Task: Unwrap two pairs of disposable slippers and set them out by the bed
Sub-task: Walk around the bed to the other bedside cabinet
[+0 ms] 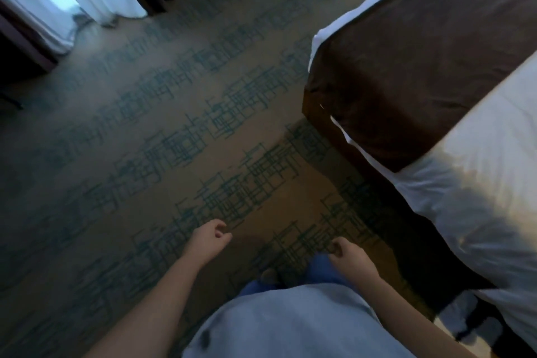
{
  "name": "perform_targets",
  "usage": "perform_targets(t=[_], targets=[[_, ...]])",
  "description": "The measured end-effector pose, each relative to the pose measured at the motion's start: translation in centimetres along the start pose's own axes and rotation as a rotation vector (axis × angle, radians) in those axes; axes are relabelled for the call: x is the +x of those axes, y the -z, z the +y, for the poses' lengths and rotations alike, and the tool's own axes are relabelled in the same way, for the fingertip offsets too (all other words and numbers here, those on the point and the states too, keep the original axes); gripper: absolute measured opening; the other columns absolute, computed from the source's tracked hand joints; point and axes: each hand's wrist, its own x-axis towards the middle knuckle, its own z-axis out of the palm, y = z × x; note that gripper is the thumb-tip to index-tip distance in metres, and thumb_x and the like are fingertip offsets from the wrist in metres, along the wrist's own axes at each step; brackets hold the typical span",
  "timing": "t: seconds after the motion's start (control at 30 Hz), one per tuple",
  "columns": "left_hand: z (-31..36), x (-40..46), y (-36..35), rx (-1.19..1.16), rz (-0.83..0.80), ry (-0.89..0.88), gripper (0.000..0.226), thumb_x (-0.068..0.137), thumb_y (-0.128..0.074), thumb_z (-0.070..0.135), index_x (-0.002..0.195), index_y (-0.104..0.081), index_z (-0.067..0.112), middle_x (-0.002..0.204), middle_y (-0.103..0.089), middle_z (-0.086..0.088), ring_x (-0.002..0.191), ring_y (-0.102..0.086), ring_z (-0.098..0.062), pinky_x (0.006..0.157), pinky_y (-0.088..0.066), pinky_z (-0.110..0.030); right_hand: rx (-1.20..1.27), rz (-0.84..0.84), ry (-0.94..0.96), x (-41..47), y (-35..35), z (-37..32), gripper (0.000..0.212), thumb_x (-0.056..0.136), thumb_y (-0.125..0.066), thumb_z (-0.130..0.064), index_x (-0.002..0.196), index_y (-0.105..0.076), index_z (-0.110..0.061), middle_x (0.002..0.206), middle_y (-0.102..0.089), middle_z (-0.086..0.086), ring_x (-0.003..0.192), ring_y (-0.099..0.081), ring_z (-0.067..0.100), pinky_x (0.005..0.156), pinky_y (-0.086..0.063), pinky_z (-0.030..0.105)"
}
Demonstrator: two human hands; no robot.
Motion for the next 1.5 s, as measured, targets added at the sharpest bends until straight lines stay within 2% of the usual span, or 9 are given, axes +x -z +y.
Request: perform_targets(t=[0.3, 0.47, 0.53, 0.67, 0.83, 0.93, 1.17, 1.37, 1.5], targets=[[7.4, 14.7, 8.0, -0.162, 0.054, 0.049, 0.028, 0.084, -0.062, 0.024, 0.109, -0.060, 0.012, 0.075, -0.061, 0.000, 0.077, -0.062, -0.022, 0.075, -0.047, -0.031, 0.040, 0.007, -0.023, 13.5, 8.9, -10.5, 0.037, 0.087, -0.051, -0.026, 0.123, -0.048, -0.016, 0.116, -0.062, 0.009, 0.102, -0.059, 0.025, 0.088, -0.047, 0.035], [10.6, 19.9, 10.9, -0.205, 0.086, 0.148, 0.029, 0.084, -0.063, 0.017, 0.111, -0.060, 0.006, 0.078, -0.060, -0.006, 0.078, -0.056, -0.020, 0.071, -0.041, -0.026, 0.007, -0.022, 0.087, 22.2, 17.2, -18.9, 0.040, 0.088, -0.052, -0.027, 0.127, -0.047, -0.017, 0.098, -0.060, 0.001, 0.073, -0.053, 0.010, 0.067, -0.043, 0.026], [11.7, 22.4, 12.6, -0.235, 0.105, 0.172, 0.029, 0.084, -0.064, 0.013, 0.111, -0.060, 0.003, 0.078, -0.060, -0.007, 0.079, -0.055, -0.020, 0.073, -0.042, -0.027, -0.001, -0.020, 0.135, 25.8, 20.7, -23.4, 0.043, 0.089, -0.052, -0.029, 0.130, -0.045, -0.016, 0.101, -0.062, 0.004, 0.074, -0.056, 0.013, 0.062, -0.044, 0.027], [13.3, 27.6, 16.1, -0.269, 0.100, 0.226, 0.029, 0.083, -0.063, 0.008, 0.111, -0.060, 0.001, 0.076, -0.059, -0.008, 0.080, -0.056, -0.022, 0.072, -0.041, -0.027, -0.002, -0.006, 0.180, 31.9, 25.8, -32.0, 0.043, 0.088, -0.052, -0.030, 0.128, -0.044, -0.017, 0.094, -0.062, 0.002, 0.086, -0.061, 0.022, 0.078, -0.052, 0.039], [15.0, 37.2, 21.6, -0.270, 0.066, 0.216, 0.030, 0.082, -0.064, 0.009, 0.111, -0.061, 0.000, 0.088, -0.066, -0.017, 0.083, -0.057, -0.022, 0.077, -0.043, -0.028, 0.046, 0.018, 0.154, 39.4, 28.3, -39.6, 0.045, 0.089, -0.052, -0.026, 0.132, -0.041, -0.016, 0.096, -0.063, 0.003, 0.088, -0.060, 0.020, 0.082, -0.050, 0.036], [16.5, 43.5, 27.5, -0.195, 0.029, 0.162, 0.031, 0.084, -0.061, 0.015, 0.114, -0.060, 0.006, 0.101, -0.069, -0.017, 0.085, -0.056, -0.019, 0.077, -0.041, -0.024, 0.076, 0.007, 0.110, 42.3, 29.0, -43.9, 0.045, 0.091, -0.051, -0.026, 0.133, -0.039, -0.016, 0.088, -0.061, 0.000, 0.081, -0.060, 0.017, 0.075, -0.050, 0.033], [24.0, 56.0, 40.3, -0.088, -0.008, 0.047, 0.032, 0.086, -0.060, 0.018, 0.116, -0.058, 0.005, 0.103, -0.070, -0.018, 0.095, -0.064, -0.027, 0.082, -0.046, -0.029, 0.140, 0.016, -0.003, 47.4, 30.2, -51.0, 0.042, 0.090, -0.051, -0.026, 0.130, -0.043, -0.016, 0.072, -0.051, -0.009, 0.063, -0.050, 0.008, 0.058, -0.042, 0.026], [33.8, 65.4, 44.6, -0.080, -0.045, -0.046, 0.033, 0.087, -0.059, 0.025, 0.117, -0.058, 0.011, 0.106, -0.068, -0.016, 0.097, -0.066, -0.029, 0.093, -0.047, -0.036, 0.157, 0.044, -0.205, 52.9, 33.0, -50.5, 0.035, 0.087, -0.051, -0.028, 0.119, -0.049, -0.015, 0.097, -0.062, 0.004, 0.078, -0.052, 0.017, 0.069, -0.041, 0.028], [40.7, 71.8, 45.2, -0.034, -0.043, -0.108, 0.033, 0.087, -0.059, 0.030, 0.117, -0.057, 0.016, 0.108, -0.068, -0.011, 0.098, -0.066, -0.026, 0.094, -0.045, -0.034, 0.180, 0.000, -0.170, 59.5, 38.0, -51.4, 0.040, 0.088, -0.048, -0.026, 0.126, -0.044, -0.013, 0.115, -0.060, 0.010, 0.092, -0.054, 0.023, 0.074, -0.039, 0.028]])
